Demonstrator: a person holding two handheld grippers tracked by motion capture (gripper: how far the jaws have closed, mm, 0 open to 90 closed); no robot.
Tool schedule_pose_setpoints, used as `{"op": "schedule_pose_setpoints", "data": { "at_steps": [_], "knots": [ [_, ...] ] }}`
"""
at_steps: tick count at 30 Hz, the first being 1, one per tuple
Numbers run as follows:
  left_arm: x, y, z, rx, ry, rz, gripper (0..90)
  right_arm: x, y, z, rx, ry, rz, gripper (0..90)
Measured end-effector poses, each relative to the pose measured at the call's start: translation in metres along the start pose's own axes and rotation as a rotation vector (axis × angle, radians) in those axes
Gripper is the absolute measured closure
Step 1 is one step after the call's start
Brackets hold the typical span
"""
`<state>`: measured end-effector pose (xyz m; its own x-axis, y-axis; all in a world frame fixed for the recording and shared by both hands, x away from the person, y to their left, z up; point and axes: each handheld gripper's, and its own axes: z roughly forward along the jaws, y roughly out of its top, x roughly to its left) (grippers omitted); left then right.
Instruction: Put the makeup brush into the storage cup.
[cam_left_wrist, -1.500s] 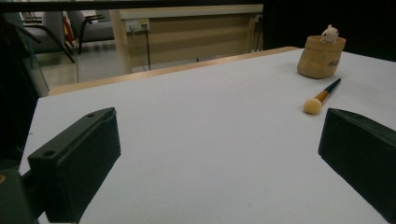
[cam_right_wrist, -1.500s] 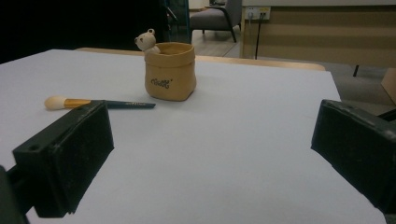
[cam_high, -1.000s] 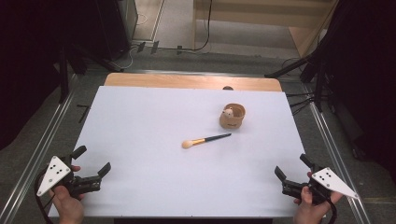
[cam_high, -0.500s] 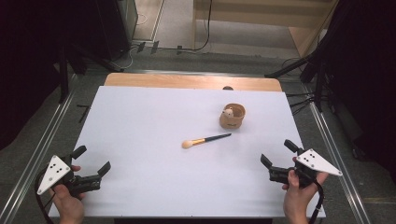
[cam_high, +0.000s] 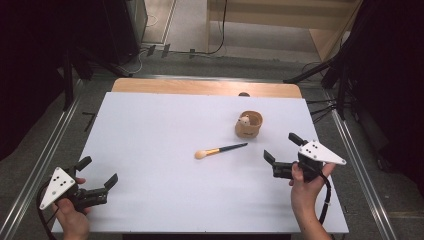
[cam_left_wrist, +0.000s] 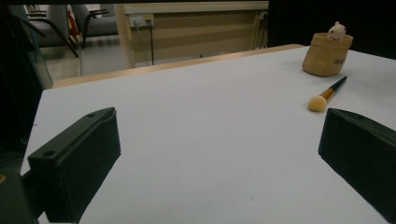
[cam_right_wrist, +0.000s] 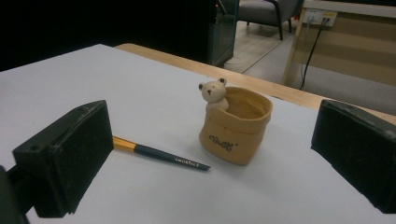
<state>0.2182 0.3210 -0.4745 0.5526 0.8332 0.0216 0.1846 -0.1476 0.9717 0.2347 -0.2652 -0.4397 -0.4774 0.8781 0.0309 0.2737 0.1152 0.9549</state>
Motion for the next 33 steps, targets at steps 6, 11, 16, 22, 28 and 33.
{"op": "schedule_pose_setpoints", "data": {
  "at_steps": [6, 11, 16, 22, 28, 33],
  "knots": [
    [0.000, 0.000, 0.001, 0.001, -0.002, 0.000, 0.0, 0.002, 0.008, 0.013, 0.008, 0.023, -0.011, 0.0],
    [0.000, 0.000, 0.000, 0.002, -0.002, 0.000, 0.0, 0.005, 0.015, 0.028, 0.017, 0.048, -0.019, 0.0],
    [0.000, 0.000, 0.000, 0.000, -0.003, 0.000, 0.0, 0.007, 0.021, 0.039, 0.023, 0.064, -0.024, 0.0],
    [0.000, 0.000, 0.000, 0.003, -0.004, 0.002, 0.0, 0.008, 0.027, 0.048, 0.026, 0.074, -0.028, 0.0],
    [0.000, 0.000, 0.000, 0.003, -0.005, 0.001, 0.0, 0.009, 0.030, 0.056, 0.031, 0.080, -0.034, 0.0],
    [0.000, 0.000, 0.001, 0.002, -0.005, 0.003, 0.0, 0.013, 0.035, 0.068, 0.048, 0.087, -0.050, 0.0]
  ]
}}
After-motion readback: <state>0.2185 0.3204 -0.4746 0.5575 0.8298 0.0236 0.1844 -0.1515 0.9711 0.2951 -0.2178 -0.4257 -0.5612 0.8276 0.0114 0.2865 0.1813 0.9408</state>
